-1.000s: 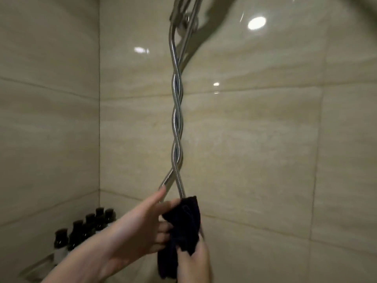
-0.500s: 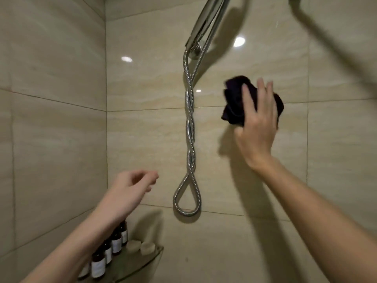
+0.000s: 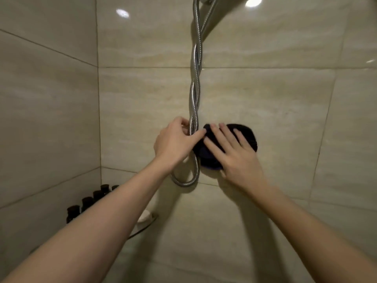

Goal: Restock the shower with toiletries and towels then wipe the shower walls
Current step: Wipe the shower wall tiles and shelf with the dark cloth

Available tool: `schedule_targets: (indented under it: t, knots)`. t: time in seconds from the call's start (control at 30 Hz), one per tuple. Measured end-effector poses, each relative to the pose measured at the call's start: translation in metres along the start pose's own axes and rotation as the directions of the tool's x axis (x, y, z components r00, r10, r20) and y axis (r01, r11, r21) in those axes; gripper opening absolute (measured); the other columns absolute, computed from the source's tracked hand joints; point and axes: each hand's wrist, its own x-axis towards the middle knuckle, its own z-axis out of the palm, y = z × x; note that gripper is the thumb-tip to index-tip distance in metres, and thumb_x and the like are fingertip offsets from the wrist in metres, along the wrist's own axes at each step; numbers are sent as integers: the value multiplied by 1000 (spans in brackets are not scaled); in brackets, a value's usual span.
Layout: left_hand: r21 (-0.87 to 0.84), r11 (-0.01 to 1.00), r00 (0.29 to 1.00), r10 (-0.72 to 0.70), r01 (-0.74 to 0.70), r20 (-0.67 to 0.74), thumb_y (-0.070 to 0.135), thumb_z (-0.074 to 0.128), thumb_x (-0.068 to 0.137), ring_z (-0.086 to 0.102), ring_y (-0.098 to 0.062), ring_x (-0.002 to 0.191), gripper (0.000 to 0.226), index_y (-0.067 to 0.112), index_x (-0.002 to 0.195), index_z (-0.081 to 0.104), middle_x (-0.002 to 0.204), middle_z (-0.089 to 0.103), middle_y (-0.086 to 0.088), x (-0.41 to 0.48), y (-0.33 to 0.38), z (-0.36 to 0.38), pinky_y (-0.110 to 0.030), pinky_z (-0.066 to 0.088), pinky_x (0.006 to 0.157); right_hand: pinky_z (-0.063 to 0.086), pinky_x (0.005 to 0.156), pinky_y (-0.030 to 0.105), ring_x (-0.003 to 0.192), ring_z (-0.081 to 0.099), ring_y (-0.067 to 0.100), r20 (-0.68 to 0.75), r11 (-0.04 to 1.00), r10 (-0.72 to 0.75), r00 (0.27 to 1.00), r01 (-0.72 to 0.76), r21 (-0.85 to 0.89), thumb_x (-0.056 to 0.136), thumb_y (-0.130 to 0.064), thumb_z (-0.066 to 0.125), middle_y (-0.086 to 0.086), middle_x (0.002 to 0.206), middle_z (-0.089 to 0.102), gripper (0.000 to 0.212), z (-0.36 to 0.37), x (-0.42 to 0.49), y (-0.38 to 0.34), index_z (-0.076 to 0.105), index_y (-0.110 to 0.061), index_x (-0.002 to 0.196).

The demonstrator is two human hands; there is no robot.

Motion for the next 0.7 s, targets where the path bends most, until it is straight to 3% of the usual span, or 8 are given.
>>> schedule_targets:
  t: [0.17, 0.27, 0.3, 0.37, 0.4, 0.43, 0.5, 0.7]
  knots:
    - [113, 994, 1000, 3, -3, 2, 45, 67, 78, 69, -20, 90, 22, 31, 96, 68, 77, 69, 14, -3, -3, -7, -37, 56, 78, 31, 120, 43, 150, 30, 29, 12, 969, -210, 978, 207, 133, 101, -8, 27, 12, 161, 31, 50, 29, -75, -50, 54, -14, 143]
    - [44, 999, 999, -5, 3, 43, 43, 71, 77, 71, -19, 83, 19, 28, 90, 71, 70, 68, 13, -5, -4, -18, -40, 58, 78, 32, 120, 40, 150, 32, 19, 129, 898, 85, 988, -132, 421, 85, -7, 46, 3, 158, 40, 56, 19, -100, -90, 59, -16, 139]
    - [22, 1000, 998, 1, -3, 63, 41, 72, 76, 71, -19, 80, 19, 27, 89, 71, 68, 68, 12, -6, -5, -21, -41, 59, 77, 35, 118, 35, 146, 37, 14, 211, 729, 311, 927, -375, 573, 82, -6, 49, -2, 153, 48, 56, 3, -99, -107, 62, -19, 135]
    - [-29, 999, 994, 19, -15, 111, 40, 74, 74, 73, -21, 75, 20, 24, 86, 72, 67, 71, 8, -8, -5, -29, -44, 60, 75, 49, 100, 34, 124, 59, 15, 555, -81, 667, 497, -693, 717, 90, -3, 52, -8, 125, 69, 40, -32, -83, -137, 69, -23, 120]
    - [-50, 998, 991, 30, -23, 134, 39, 74, 73, 73, -22, 75, 21, 22, 85, 72, 68, 73, 6, -10, -4, -33, -46, 61, 76, 53, 84, 35, 107, 67, 22, 775, -529, 590, 226, -618, 582, 95, -6, 52, -3, 108, 74, 29, -43, -72, -144, 71, -21, 111]
    - [-68, 997, 988, 39, -29, 151, 38, 75, 72, 74, -21, 75, 21, 21, 85, 73, 69, 74, 4, -11, -4, -37, -47, 62, 76, 54, 75, 36, 94, 69, 28, 947, -849, 314, 65, -426, 311, 98, -11, 50, 5, 100, 75, 24, -46, -61, -147, 70, -16, 110]
    - [-119, 993, 981, 43, -21, 187, 30, 77, 76, 75, -20, 75, 16, 18, 86, 73, 72, 76, -1, -15, -2, -44, -47, 63, 75, 55, 79, 42, 97, 68, 33, 983, -981, -152, 105, -134, -138, 100, -23, 46, 18, 111, 73, 33, -50, -43, -147, 67, -7, 122]
    - [-112, 992, 989, 78, -64, 127, 38, 74, 73, 74, -18, 79, 24, 24, 92, 72, 75, 74, 0, -25, -6, -45, -48, 61, 78, 46, 103, 51, 118, 62, 37, 902, -971, -227, 366, -16, -238, 100, -26, 41, 26, 126, 65, 42, -72, 1, -145, 69, 0, 114]
